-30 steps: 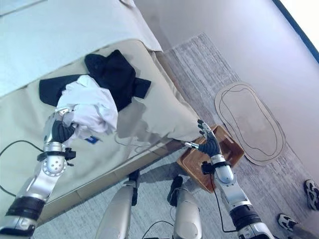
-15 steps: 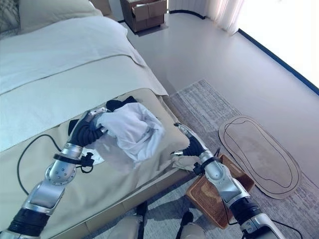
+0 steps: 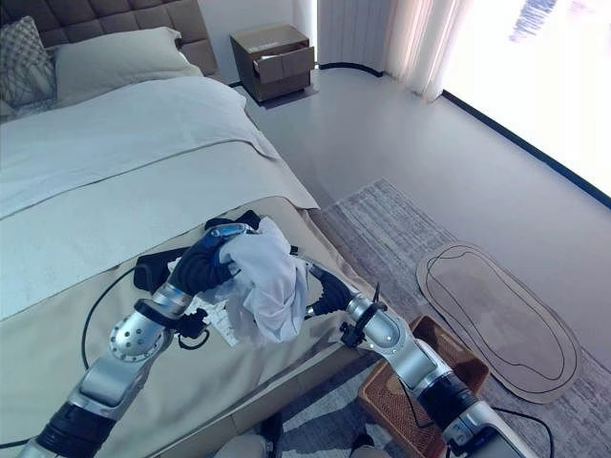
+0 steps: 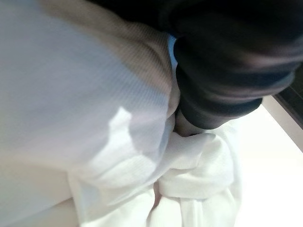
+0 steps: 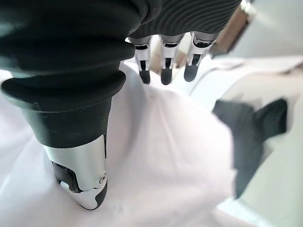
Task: Pick up clothes into the bucket
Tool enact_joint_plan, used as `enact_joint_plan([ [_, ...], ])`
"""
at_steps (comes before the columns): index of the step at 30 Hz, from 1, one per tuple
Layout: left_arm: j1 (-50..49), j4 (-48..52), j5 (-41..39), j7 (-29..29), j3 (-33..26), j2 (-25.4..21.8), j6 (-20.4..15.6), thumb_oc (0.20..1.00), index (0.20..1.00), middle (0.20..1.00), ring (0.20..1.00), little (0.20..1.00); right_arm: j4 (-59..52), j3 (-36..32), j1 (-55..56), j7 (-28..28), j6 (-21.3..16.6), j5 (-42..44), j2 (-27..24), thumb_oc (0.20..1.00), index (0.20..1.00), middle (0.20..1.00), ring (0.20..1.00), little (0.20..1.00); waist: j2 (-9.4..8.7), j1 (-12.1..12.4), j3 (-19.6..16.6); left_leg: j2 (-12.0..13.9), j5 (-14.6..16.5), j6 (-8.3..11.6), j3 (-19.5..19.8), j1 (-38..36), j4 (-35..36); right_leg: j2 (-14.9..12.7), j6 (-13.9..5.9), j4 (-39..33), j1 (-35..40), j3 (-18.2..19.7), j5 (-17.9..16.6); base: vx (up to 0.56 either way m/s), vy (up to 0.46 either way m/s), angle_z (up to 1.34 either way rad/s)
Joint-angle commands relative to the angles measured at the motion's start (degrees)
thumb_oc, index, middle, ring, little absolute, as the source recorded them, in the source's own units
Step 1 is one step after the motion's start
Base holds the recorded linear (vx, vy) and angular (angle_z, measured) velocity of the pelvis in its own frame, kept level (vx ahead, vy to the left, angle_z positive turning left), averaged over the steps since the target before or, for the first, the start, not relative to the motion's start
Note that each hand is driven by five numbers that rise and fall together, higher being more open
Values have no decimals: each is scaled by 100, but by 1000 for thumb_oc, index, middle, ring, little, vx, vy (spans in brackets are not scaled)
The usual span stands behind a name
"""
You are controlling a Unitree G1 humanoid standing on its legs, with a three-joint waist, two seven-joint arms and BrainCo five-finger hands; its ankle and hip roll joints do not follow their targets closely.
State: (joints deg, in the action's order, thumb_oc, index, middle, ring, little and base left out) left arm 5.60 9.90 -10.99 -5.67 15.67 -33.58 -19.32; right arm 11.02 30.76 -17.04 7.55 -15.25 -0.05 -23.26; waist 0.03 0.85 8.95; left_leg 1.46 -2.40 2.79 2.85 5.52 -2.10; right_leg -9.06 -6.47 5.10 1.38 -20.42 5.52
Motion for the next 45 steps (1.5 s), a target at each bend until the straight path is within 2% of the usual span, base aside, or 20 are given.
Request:
enact_joint_plan([
  [1, 148, 534, -495, -109, 87, 126, -221, 200, 200, 200, 200, 200, -393, 193, -205, 20, -192, 634, 418, 1000, 1000, 1000, 1000, 1000, -258, 41, -293, 136, 331, 10, -130, -104, -71, -477, -406, -563, -210, 414, -1040, 0, 0, 0],
  [4, 134, 586, -574, -154, 203, 182, -199, 200, 200, 200, 200, 200, -385, 187, -160, 32, -181, 916, 553, 1000, 1000, 1000, 1000, 1000, -253, 37, -292, 131, 340, 6, -138, -99, -83, -477, -406, -560, -214, 428, -1043, 9, 1, -5],
  [5, 135, 586, -574, -154, 203, 182, -199, 200, 200, 200, 200, 200, -385, 187, -160, 33, -181, 917, 553, 928, 928, 928, 928, 928, -253, 37, -292, 131, 341, 6, -138, -99, -83, -477, -406, -560, -214, 429, -1043, 8, -2, -9],
  [6, 134, 573, -636, -191, 277, 213, -175, 200, 200, 200, 200, 200, -339, 185, -159, 67, -166, 1177, 637, 385, 385, 385, 385, 385, -251, 39, -296, 129, 345, 4, -140, -102, -81, -479, -408, -564, -210, 426, -1042, 7, 3, -7],
  [7, 142, 567, -638, -184, 296, 216, -185, 200, 200, 200, 200, 200, -283, 187, -152, 69, -179, 1240, 662, 200, 200, 200, 200, 200, -248, 42, -294, 126, 348, 3, -144, -103, -84, -482, -411, -558, -212, 428, -1040, 9, -1, -5],
  [25, 7, 330, -453, -55, 206, 361, -171, 200, 200, 200, 200, 200, -14, -95, 369, 39, -103, 1728, 664, 200, 200, 200, 200, 200, -254, -13, -368, 136, 399, 8, -184, -195, -96, -473, -408, -575, -130, 446, -1007, 0, 0, 0],
  [26, -73, 289, -374, 0, 141, 372, -181, 1000, 1000, 1000, 1000, 1000, -10, -213, 496, 36, -114, 1873, 656, 200, 200, 200, 200, 200, -255, -20, -367, 142, 403, 7, -189, -193, -102, -470, -404, -569, -134, 450, -1004, 0, 0, 0],
  [35, -545, -238, -568, 242, -168, 705, -323, 1000, 1000, 1000, 1000, 1000, 39, -1016, 1200, -101, -260, 2723, 718, 200, 200, 200, 200, 200, -283, -73, -361, 139, 407, 7, -212, -201, -116, -466, -410, -585, -122, 463, -1017, 0, 0, 0],
  [38, -753, -744, -544, 265, -182, 776, -316, 1000, 1000, 1000, 1000, 1000, -14, -1573, 1555, -178, -388, 3225, 780, 200, 200, 200, 200, 200, -287, -130, -374, 146, 412, 9, -235, -210, -117, -461, -418, -584, -114, 483, -1015, 8, -9, -5],
  [43, -964, -1179, -396, 265, -228, 791, -307, 1000, 1000, 1000, 1000, 1000, -115, -2133, 1780, -328, -531, 3361, 752, 200, 200, 200, 200, 200, -293, -169, -396, 157, 430, 9, -276, -236, -120, -458, -426, -585, -101, 512, -1014, 11, -11, -10],
  [45, -1091, -1349, -281, 305, -363, 825, -313, 1000, 1000, 1000, 1000, 1000, -207, -2616, 1959, -462, -648, 3455, 755, 200, 200, 200, 200, 200, -279, -221, -409, 167, 436, 13, -301, -251, -118, -457, -432, -584, -114, 533, -1012, 0, 0, 0],
])
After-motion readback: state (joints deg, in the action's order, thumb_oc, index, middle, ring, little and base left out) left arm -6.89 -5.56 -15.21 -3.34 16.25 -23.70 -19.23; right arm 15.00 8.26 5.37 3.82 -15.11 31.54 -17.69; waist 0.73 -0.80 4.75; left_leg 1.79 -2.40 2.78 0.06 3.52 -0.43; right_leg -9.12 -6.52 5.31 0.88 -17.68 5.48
